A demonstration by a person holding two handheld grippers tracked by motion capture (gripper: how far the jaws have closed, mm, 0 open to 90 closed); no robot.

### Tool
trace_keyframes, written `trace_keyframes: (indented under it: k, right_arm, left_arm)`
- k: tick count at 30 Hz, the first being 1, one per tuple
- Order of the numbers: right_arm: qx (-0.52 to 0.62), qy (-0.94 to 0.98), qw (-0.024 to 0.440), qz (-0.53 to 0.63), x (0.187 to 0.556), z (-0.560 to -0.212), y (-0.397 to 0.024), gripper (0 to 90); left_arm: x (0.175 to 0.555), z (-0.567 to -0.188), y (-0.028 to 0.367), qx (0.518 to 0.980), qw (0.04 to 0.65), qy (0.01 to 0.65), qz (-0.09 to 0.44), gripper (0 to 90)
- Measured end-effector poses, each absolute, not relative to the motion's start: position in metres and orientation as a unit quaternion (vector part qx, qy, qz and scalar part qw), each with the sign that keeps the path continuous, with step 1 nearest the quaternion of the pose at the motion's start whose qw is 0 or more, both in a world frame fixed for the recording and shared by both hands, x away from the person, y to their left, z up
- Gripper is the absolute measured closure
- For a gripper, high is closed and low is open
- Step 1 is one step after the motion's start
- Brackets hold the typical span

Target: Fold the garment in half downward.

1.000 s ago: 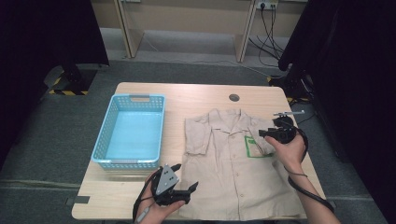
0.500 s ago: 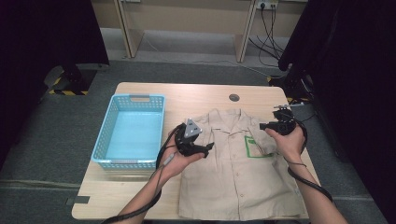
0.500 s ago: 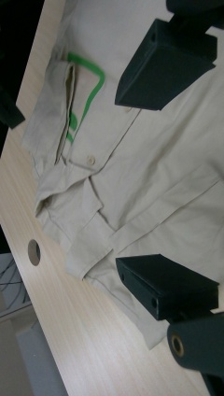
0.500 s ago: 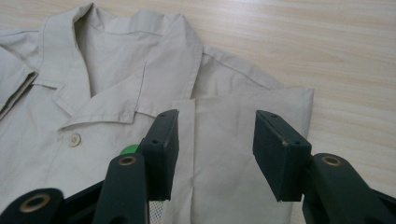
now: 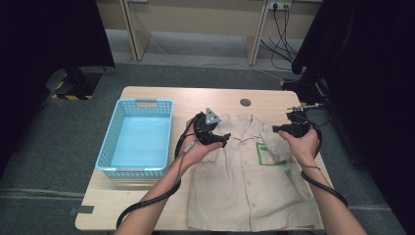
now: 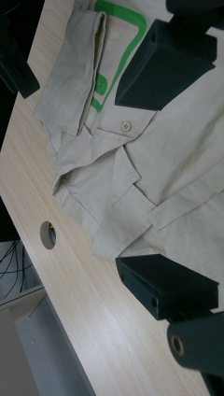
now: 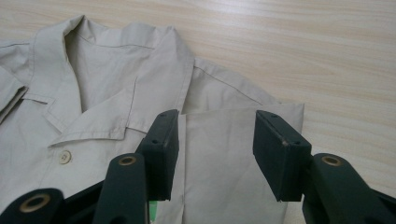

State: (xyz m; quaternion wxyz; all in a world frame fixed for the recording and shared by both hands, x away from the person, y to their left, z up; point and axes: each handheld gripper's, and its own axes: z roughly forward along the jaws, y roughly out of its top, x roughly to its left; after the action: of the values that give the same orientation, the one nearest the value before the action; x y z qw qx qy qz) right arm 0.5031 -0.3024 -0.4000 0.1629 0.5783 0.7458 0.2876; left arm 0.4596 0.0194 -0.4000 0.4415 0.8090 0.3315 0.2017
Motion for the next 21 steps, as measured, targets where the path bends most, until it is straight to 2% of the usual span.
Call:
trace_keyframes:
  k: [21]
  right_arm:
    - [0.579, 0.748, 0.171, 0.274, 0.528, -0.401, -0.302, 50.3]
  left_arm:
    - [0.515, -0.423, 0.018, 0.815, 0.386, 0.383, 0.199, 18.4]
